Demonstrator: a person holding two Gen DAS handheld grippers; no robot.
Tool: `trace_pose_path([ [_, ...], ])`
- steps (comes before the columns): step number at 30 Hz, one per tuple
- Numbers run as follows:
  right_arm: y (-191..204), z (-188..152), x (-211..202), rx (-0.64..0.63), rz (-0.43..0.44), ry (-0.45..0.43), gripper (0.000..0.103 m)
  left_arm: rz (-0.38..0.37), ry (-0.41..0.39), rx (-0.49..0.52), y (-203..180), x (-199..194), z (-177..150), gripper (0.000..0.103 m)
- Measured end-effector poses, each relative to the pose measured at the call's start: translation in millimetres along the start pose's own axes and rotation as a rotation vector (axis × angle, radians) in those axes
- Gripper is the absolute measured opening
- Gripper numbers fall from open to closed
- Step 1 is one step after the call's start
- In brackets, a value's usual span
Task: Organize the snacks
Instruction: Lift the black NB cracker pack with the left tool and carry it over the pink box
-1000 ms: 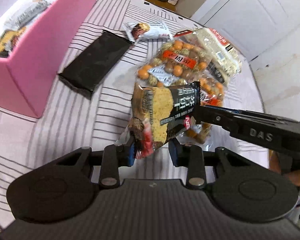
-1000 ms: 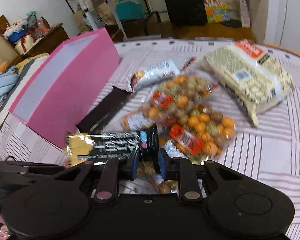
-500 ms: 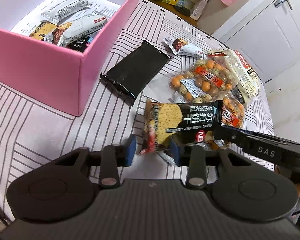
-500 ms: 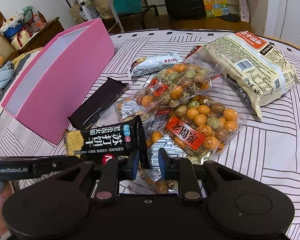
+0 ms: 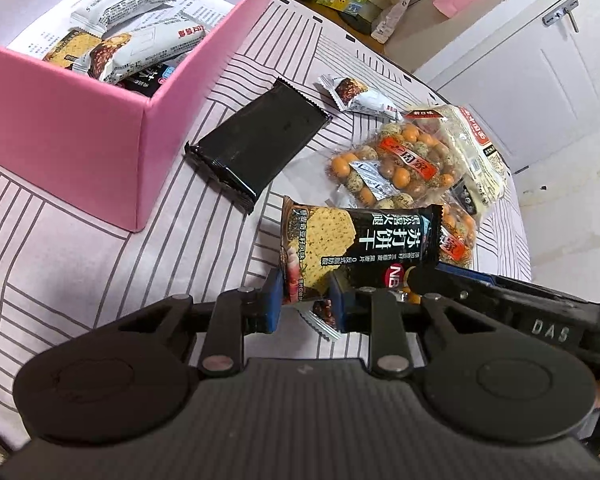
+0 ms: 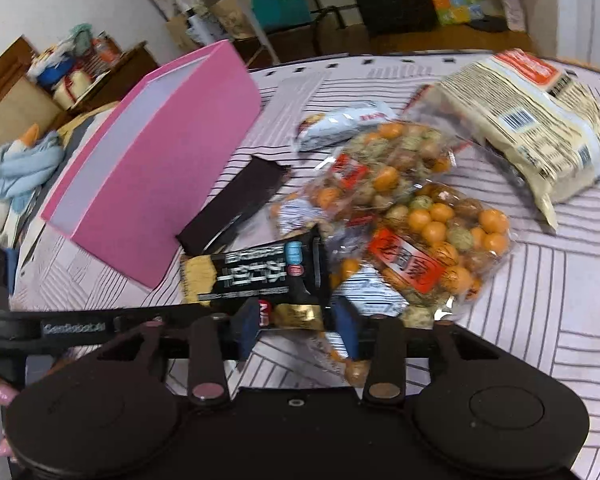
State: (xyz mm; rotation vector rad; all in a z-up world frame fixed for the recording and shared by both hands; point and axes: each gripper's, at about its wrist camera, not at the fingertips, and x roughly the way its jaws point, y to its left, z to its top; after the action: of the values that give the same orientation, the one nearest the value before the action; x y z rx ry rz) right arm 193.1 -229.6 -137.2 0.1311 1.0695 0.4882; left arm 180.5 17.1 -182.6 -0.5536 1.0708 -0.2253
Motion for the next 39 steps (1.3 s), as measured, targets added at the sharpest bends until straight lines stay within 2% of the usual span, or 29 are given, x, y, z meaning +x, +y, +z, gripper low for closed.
trace_pose_path([
  [6,13,-1,11,-0.078,-0.055,-0.005,0.050,-0.006,0.009,0.000,0,2,1,0.025],
  [10,12,-3,13,-0.097,-0.044,-0.035,0.052,0.025,0.000,0.037,-5,4,-1,0.025],
  [14,18,-3,10,-0.086,-0.072,-0.035,0.049,0.003,-0.007,0.049,-6,4,-1,0.025],
  [18,25,-4,7,-0.084,-0.087,-0.021,0.049,0.013,0.007,0.105,-11,-1,-4,0.025],
  [22,34,-10,-2,-0.062,-0.108,-0.013,0.049,0.016,0.027,0.137,-14,-11,-9,0.025],
  [27,50,-25,-13,-0.051,-0.126,0.007,0.054,0.019,0.116,0.181,-18,-22,-14,0.026],
  [30,59,-30,-17,-0.036,-0.133,0.018,0.055,0.019,0.137,0.190,-17,-32,-15,0.026],
  [39,98,-34,-49,-0.025,-0.133,0.045,0.060,0.020,0.125,0.250,-21,-86,-24,0.026],
])
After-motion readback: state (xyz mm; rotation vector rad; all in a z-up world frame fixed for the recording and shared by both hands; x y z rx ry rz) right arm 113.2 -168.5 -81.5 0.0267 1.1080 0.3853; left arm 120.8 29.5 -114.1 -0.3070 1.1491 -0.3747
